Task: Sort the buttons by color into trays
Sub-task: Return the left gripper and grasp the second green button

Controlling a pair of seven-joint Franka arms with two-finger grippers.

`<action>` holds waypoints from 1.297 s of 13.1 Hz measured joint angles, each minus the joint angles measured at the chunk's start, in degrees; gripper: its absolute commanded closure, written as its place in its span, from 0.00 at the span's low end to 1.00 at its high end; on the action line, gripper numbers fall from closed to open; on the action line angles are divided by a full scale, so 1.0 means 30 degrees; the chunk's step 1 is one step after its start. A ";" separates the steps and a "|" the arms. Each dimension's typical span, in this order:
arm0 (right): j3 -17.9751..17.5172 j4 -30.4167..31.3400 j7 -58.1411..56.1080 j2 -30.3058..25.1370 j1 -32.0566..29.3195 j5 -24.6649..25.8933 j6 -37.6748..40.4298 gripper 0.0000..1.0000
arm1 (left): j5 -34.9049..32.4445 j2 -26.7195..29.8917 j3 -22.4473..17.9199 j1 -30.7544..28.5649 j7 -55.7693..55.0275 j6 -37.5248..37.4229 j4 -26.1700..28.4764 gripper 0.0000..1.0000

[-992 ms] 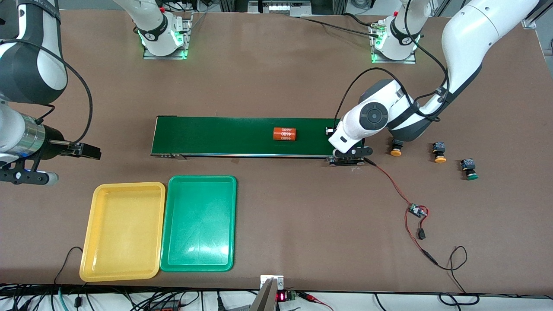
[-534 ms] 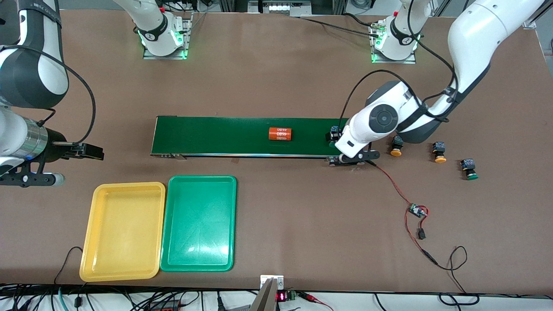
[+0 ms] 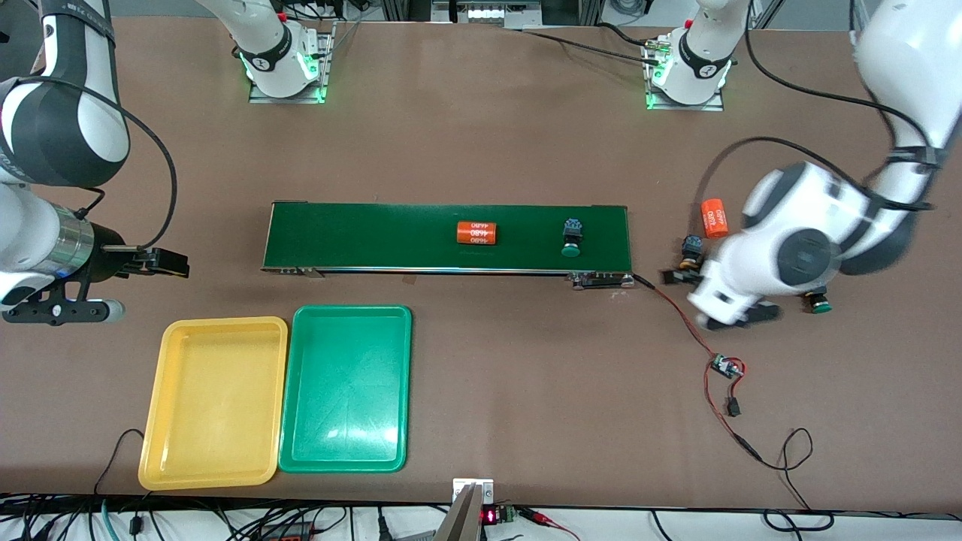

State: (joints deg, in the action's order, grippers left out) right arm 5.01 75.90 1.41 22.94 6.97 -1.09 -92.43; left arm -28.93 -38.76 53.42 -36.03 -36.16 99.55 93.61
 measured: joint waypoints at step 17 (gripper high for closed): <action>0.0001 0.0007 0.0000 0.0003 0.0003 -0.0092 -0.0012 0.00 | -0.2362 -0.2304 -0.7506 -0.1961 0.9592 0.5070 0.0359 0.14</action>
State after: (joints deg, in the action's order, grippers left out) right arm 5.01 75.92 1.41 22.95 6.98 -1.37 -92.46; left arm -36.02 -45.68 30.90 -41.91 -7.39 114.76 94.69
